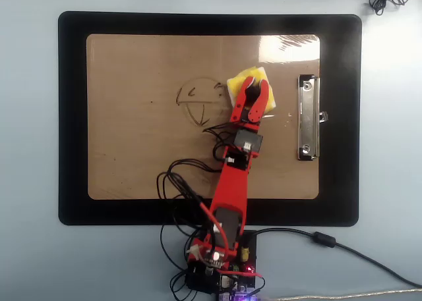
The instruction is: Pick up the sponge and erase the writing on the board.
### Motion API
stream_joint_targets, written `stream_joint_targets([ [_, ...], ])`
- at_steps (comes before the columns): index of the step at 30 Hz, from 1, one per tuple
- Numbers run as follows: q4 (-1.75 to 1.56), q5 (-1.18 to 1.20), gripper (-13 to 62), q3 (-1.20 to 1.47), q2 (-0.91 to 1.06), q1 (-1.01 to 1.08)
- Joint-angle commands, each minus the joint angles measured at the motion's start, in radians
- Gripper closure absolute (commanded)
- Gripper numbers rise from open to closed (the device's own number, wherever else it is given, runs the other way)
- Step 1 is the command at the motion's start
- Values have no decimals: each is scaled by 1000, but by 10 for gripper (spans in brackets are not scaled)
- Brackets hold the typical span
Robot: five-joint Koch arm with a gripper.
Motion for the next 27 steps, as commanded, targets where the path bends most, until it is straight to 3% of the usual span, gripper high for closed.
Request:
stream_joint_targets([
  [1,3,-17,571,229,210,3],
  [3,3,-20,571,382,347,-2],
  [4,2,-21,571,347,318,-11],
  [9,3,-26,571,-147,-91,-40],
  [11,-3,-28,571,34,28,-44],
  [14,5,-31,571,459,434,-80],
  [15,9,-32,571,494,482,-78],
  [17,11,-49,570,393,344,-87],
  [20,9,-52,571,-17,-25,-109],
  [22,9,-54,571,-72,-60,-110],
  [23,6,-54,571,-3,-20,-118],
  [27,-5,-67,571,491,466,-155],
])
